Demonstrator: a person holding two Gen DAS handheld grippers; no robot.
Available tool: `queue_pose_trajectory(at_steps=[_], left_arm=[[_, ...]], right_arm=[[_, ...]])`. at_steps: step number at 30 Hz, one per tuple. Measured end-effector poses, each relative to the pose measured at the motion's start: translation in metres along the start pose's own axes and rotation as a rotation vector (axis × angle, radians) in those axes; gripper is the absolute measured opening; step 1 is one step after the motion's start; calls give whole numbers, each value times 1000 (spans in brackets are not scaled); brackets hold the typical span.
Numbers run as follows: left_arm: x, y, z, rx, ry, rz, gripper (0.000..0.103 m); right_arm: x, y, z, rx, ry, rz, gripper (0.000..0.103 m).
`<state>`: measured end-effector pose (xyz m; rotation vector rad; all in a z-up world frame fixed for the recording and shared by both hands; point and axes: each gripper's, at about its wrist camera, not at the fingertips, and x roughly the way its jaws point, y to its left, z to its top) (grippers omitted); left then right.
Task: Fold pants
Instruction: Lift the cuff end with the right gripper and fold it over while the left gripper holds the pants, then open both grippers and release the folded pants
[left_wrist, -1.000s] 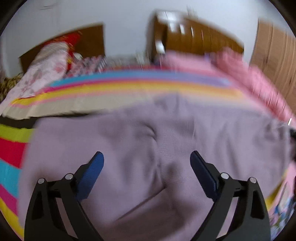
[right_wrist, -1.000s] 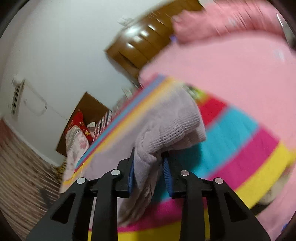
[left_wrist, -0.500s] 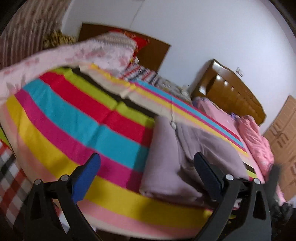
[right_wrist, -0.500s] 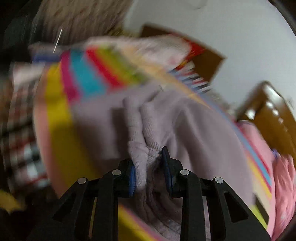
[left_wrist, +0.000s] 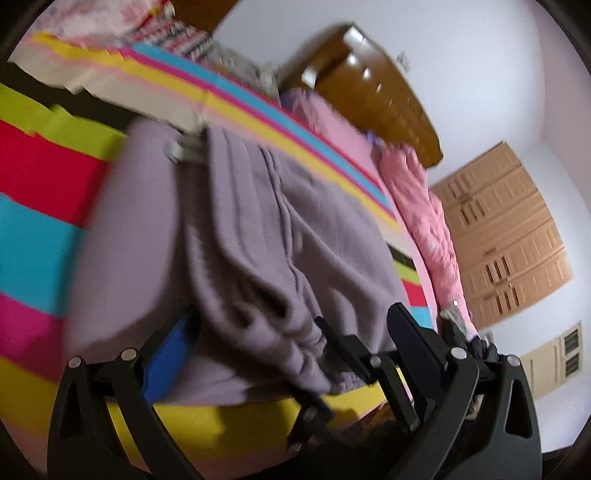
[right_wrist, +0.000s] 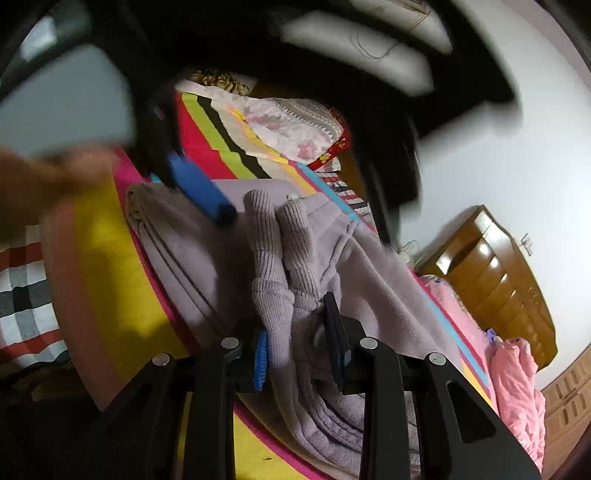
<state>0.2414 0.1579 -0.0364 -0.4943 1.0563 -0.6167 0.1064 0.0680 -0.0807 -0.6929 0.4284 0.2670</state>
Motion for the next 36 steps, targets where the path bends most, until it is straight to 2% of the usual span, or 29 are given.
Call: queue_pose_trajectory(at_steps=[1,2,3,4,6,7,8,11,12,14,18,20,21,22,23,25,27,29,31,34,35,36], left_arm=[[9,0,3,0,10,13,86],[18,2,6,-1,27,61,79],[23,4,8,-2,35,100,63],[26,7,6,-6,31,124,60],[26,14,0,-6,4,97,57],[25,18,-3,-5,-7,92,54],[24,21,-6,-8,-17,77,53],[23,25,-7,-5,-32,64,53],[23,24,-8,-5,-34,67,53],[24,22,-10,-4,-39,73,55],[21,13,-15,2,-39,93,58],[21,8,-16,19,-41,116,57],[21,6,-16,36,-43,139,46],[23,3,-13,48,-41,151,29],[19,-3,-12,73,-46,144,25],[0,-24,-7,152,-87,116,20],[-34,-36,6,160,-162,35,20],[-65,-34,13,169,-223,19,20],[-81,-12,11,142,-238,72,20],[-55,57,-13,-21,-134,99,22],[-44,82,-25,-77,-138,64,23],[-45,91,-30,-97,-178,-2,23]], right_arm=[[1,0,0,-9,4,11,32],[0,0,-1,-9,9,19,35],[-8,-8,-5,12,3,17,38],[-20,-18,-11,48,-16,12,50],[-48,-42,-29,144,-63,-29,65],[-61,-58,-42,209,-63,-64,76],[-69,-71,-55,271,-49,-86,78],[-75,-106,-102,482,90,-123,78],[-69,-111,-116,524,156,-130,78],[-56,-120,-132,570,225,-163,74],[-40,-129,-134,623,219,-160,71],[-26,-127,-133,594,243,-160,71],[-18,-125,-136,580,260,-172,71],[-15,-127,-138,585,254,-177,71],[-12,-124,-137,590,251,-180,71],[-16,-119,-139,577,253,-188,71],[-20,-116,-138,554,265,-214,71],[-22,-117,-139,550,262,-208,77],[-21,-113,-138,533,253,-193,79],[-21,-109,-139,525,244,-216,80],[-21,-111,-141,546,243,-202,81],[-20,-114,-142,563,246,-192,82]])
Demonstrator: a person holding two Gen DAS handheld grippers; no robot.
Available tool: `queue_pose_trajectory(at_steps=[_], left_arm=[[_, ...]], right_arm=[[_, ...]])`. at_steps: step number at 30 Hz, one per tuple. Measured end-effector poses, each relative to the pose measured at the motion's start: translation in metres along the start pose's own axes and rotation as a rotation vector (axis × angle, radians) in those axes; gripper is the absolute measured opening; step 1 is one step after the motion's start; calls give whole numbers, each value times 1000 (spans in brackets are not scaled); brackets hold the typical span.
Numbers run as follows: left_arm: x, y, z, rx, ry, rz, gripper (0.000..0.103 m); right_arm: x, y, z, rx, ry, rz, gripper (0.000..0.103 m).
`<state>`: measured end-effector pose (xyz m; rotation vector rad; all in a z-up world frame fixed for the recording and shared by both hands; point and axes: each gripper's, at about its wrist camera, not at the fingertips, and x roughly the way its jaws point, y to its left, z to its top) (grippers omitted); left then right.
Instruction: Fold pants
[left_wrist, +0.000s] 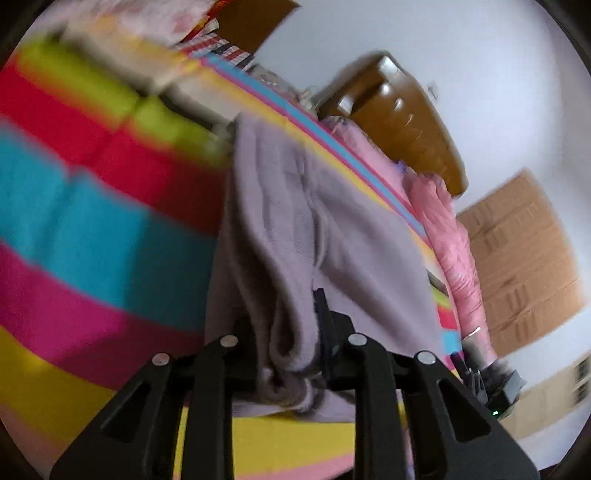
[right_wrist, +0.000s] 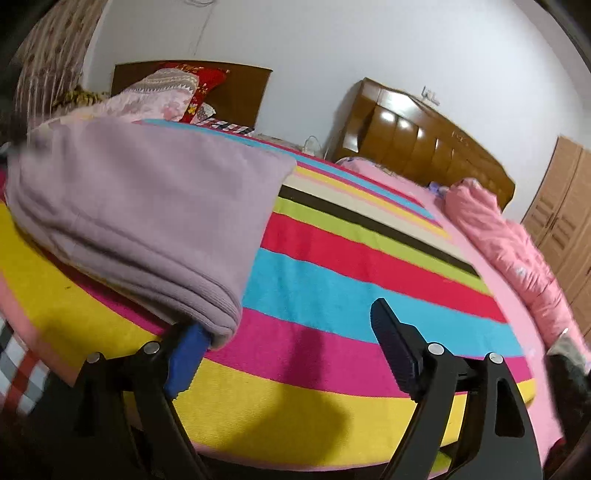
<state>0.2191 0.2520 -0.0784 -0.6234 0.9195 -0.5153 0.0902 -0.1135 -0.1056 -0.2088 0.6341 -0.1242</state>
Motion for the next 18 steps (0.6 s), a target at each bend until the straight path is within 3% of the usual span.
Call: queue_pose_trajectory(at_steps=[1,2,6,8,9,10,11,12,15,18], left_arm=[[-3,9,-2,-40,-17,-61,24],[-5,11,-2,-55,-19,-67,24],[-8,-5,1,-19,-11,39,36],[-23,-20,2,6,-78,231,58],[-38,-40,2,65,-178,468,72],[-47,-59,0,129,-258,567,72],[-53,-76,0,191,-303,576,74],[-56,-91,1,242,-312,529,78],[-29,-132,5,365,-229,344,81],[11,-134,3,439,-153,409,79]], right_arm=[[1,-2,1,0,7,9,83],[1,-2,3,-8,12,11,84],[-6,-3,6,-31,41,57,83],[-19,-11,4,-23,37,155,81],[-28,-15,5,7,24,212,80],[-35,-22,7,48,8,263,79],[-41,-26,13,90,-9,306,79],[-43,-29,23,130,-31,341,79],[-35,-16,57,158,-85,392,71],[-13,26,80,79,-47,403,63]])
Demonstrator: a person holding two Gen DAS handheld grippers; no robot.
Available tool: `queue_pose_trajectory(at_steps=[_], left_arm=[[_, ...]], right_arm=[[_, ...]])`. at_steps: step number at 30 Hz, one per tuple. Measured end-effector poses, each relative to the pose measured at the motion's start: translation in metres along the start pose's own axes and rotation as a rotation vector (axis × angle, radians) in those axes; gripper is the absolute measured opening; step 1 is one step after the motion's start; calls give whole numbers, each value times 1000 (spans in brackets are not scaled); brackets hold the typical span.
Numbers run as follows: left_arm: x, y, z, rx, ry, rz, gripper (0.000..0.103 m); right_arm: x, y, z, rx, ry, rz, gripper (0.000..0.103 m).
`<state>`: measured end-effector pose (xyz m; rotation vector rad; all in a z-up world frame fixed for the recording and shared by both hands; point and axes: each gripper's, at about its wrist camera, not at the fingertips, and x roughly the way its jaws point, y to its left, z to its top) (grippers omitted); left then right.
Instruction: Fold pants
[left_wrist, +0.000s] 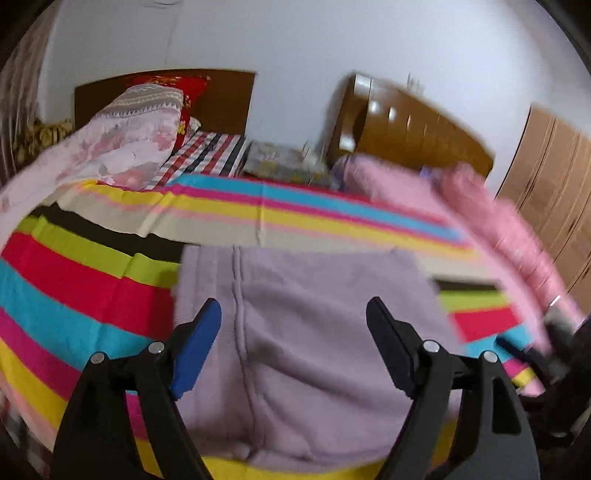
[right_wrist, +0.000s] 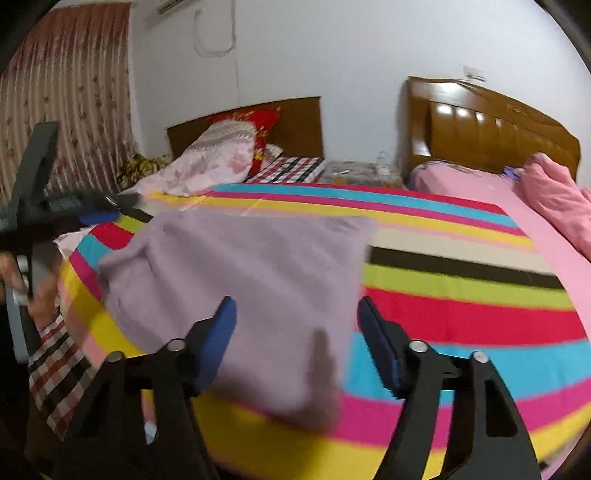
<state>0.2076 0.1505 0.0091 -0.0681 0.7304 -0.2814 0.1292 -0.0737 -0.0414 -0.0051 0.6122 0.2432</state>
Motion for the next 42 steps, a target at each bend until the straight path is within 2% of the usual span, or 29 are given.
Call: queue_pose_trajectory(at_steps=[1,2,3,5,6,8,12,13,16,18,21,23,24,26,27,29,32,33,37,39,41,42], left_arm=[[17,1,-9,14,61,4,78],[28,4,-21,17,119,7,71],[30,6,-28,32,132,31,65],[20,10,-54,133,93,88,66],[15,12,-59,144,88,93,66],[12,17,-60,127,82,84,66],[9,26,-65,104,28,60,67],[14,15,-63,100,12,52,67],[12,26,-66,57,-66,-28,67],[7,31,-57,10,-68,-50,67],[-8,21,-47,58,-83,58,72],[6,20,-51,132,-3,164,74],[15,25,-58,125,33,145,78],[21,41,-65,28,49,80,85],[23,51,-68,-35,54,50,90],[25,57,-69,-72,56,35,92],[20,48,-69,-38,40,98,92],[16,45,-70,-28,27,125,92],[-8,48,-72,-126,-51,154,90],[-20,52,-69,-150,-80,152,90],[-19,45,-64,-99,-57,189,90],[-14,41,-63,-49,-43,235,91]], right_arm=[[10,10,-1,-32,36,2,60],[20,22,-6,-73,83,29,59],[27,33,-16,-122,121,53,59],[24,43,-30,-186,84,20,60],[23,42,-33,-174,75,27,61],[24,33,-32,-126,82,59,61],[23,31,-28,-156,95,64,63],[22,30,-29,-149,96,67,64],[24,25,-31,-136,96,74,64],[20,25,-28,-130,96,62,64],[9,21,-20,-79,48,78,64],[17,27,-21,-99,81,96,65],[23,33,-25,-134,106,81,66],[24,41,-31,-182,86,50,68],[23,38,-30,-173,90,59,68],[20,30,-25,-125,111,84,68],[11,28,-14,-104,82,66,68],[8,31,-7,-103,54,85,68],[8,66,10,-181,6,159,68],[16,83,14,-226,-2,165,68],[27,92,18,-233,-1,167,68],[36,96,22,-235,7,166,68]])
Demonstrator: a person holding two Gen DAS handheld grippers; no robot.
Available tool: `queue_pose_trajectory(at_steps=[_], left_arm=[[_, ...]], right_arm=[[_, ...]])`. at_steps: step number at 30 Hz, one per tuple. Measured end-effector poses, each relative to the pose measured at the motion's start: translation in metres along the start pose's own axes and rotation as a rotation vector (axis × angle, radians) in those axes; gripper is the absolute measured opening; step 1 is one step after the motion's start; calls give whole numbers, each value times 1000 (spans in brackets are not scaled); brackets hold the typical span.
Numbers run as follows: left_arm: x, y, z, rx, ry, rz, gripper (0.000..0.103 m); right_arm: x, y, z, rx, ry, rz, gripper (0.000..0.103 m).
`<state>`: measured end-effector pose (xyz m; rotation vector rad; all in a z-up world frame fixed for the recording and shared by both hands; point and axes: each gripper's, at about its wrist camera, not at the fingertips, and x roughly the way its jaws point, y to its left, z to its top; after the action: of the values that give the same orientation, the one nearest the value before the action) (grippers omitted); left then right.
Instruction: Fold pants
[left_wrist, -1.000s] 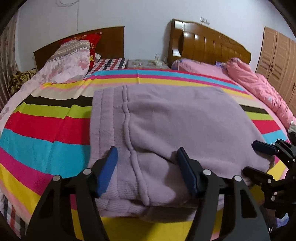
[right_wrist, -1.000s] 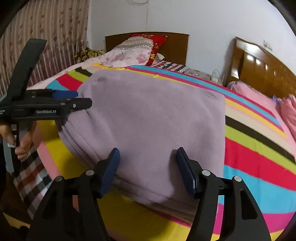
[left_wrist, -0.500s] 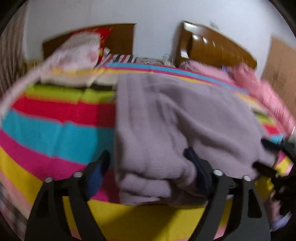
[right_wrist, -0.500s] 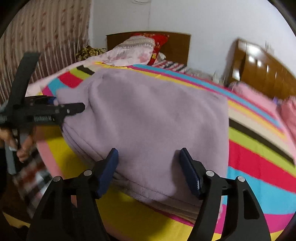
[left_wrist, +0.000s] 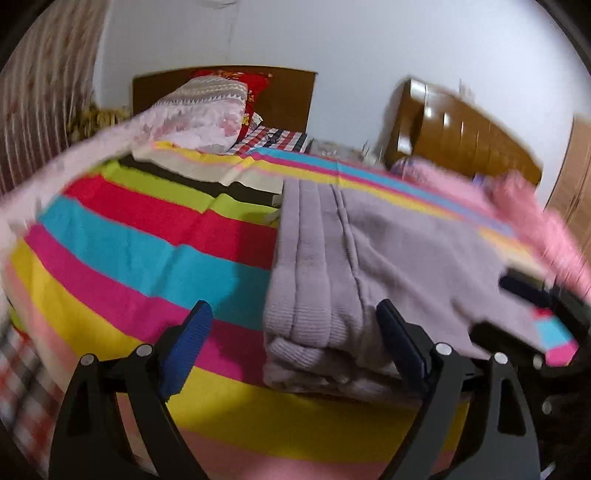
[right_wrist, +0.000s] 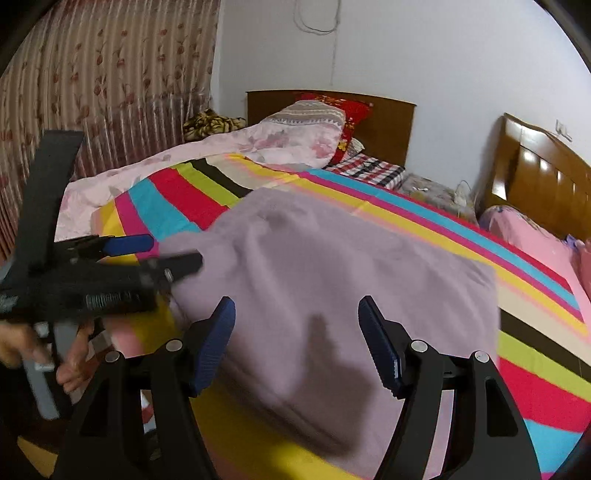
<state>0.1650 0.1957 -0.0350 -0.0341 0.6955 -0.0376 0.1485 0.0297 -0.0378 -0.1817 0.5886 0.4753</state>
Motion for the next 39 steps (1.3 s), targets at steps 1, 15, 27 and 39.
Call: queue_pose_trajectory(at_steps=[1,15,27,39], left_arm=[[1,-4,-2,35,9,33,91],[7,21,-15,-93,44,-53,99],[10,19,-15,-111,54,-46,101],[11,20,-16,-122,55,-46,102]], right_arm=[[10,1,4,-6,16,-17,68],[29,-47,31,84,94,17,79],[44,-51,32,22,159,-58,89],[18,-78,30,142,145,60,91]])
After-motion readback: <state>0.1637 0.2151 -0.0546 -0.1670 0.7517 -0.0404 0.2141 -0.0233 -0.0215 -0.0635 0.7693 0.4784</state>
